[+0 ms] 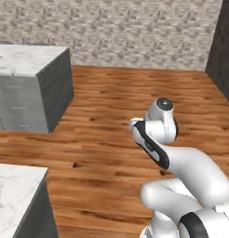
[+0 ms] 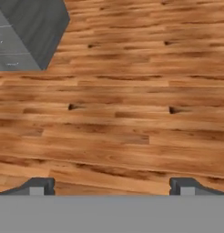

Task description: Open the drawer on the right and place the cutting tools on the cutting board.

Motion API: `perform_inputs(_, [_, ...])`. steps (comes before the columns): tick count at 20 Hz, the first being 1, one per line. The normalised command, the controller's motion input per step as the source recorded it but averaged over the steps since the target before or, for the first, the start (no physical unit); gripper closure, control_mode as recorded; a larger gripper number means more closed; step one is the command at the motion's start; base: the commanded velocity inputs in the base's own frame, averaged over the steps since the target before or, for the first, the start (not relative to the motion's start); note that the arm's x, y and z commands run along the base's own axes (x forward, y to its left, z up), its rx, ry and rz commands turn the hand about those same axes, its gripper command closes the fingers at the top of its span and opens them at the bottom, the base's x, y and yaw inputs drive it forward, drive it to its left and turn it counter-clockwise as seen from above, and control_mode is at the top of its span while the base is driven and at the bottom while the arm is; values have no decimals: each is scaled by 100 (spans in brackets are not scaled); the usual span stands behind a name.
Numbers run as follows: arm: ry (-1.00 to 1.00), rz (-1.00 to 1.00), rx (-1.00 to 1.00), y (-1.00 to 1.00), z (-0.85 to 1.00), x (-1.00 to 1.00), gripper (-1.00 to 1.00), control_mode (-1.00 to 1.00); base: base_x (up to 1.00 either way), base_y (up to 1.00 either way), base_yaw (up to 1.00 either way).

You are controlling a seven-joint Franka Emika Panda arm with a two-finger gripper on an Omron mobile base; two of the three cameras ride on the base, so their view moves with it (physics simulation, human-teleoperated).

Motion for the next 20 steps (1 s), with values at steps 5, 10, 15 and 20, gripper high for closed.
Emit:
perform_inputs(5, [0, 0, 0, 0, 0, 0, -100, 100, 100, -31, 57])
perform_inputs(10, [0, 0, 0, 0, 0, 0, -100, 100, 100, -44, 58])
perform_inputs(15, [0, 0, 0, 0, 0, 0, -100, 100, 100, -36, 57])
perform_inputs(20, [0, 0, 0, 0, 0, 0, -100, 100, 100, -23, 56])
